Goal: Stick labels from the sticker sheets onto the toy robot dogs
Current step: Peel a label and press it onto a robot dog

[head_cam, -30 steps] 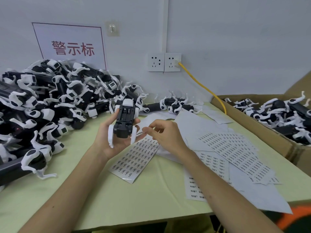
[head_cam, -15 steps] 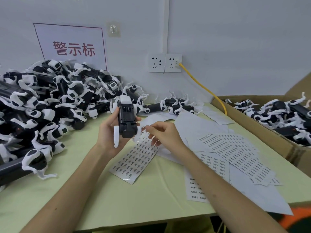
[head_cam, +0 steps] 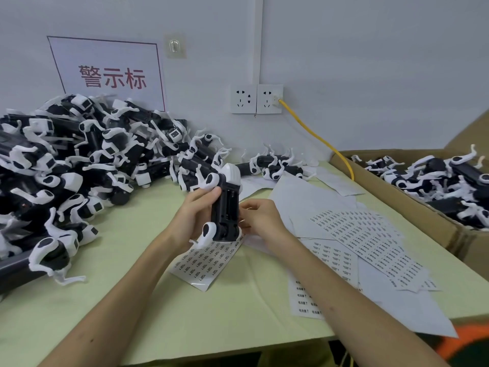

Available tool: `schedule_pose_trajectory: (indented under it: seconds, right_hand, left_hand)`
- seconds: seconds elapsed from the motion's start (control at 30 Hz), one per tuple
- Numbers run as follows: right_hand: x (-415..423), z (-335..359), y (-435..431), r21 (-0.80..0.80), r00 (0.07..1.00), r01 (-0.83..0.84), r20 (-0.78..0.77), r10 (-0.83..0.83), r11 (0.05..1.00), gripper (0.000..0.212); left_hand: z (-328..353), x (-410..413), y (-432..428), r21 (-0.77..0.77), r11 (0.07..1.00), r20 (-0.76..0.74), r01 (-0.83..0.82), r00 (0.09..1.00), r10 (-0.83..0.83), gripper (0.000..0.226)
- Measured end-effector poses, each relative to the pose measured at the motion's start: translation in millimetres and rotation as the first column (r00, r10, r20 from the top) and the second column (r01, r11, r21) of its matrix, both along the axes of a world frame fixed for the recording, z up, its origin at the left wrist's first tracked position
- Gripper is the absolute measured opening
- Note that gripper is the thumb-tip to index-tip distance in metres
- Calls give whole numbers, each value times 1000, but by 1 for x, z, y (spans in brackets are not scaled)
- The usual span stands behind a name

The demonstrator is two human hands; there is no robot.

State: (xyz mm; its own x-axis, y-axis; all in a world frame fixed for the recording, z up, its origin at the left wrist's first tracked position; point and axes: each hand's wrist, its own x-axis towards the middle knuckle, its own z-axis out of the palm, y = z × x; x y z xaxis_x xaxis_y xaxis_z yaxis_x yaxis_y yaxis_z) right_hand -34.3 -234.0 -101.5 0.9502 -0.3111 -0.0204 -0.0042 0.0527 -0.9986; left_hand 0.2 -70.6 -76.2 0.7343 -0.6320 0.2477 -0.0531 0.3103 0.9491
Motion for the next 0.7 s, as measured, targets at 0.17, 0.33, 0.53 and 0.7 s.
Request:
schedule_pose_trajectory:
  seconds: [0.17,0.33,0.53,0.7]
  right_hand:
    - [5,-3,0,-72,1000,20,-4,-20,997,14]
    - [1,7,-1,-234,983,149,143,-117,961,10]
    - [-8,24,-9,31,967,84,237,-89,996,6]
    - [-11,30,-8,317,970,-168,223,99,934,21]
  left_hand:
    - [-3,-1,-2,28,999,42,31,999,-32,56]
    - [0,4,0,13,993,-1,-114,993,114,46]
    - [1,12,4,-59,958,-114,-280,955,272,47]
    - [-1,13,0,-162,928,-235,-334,927,293,57]
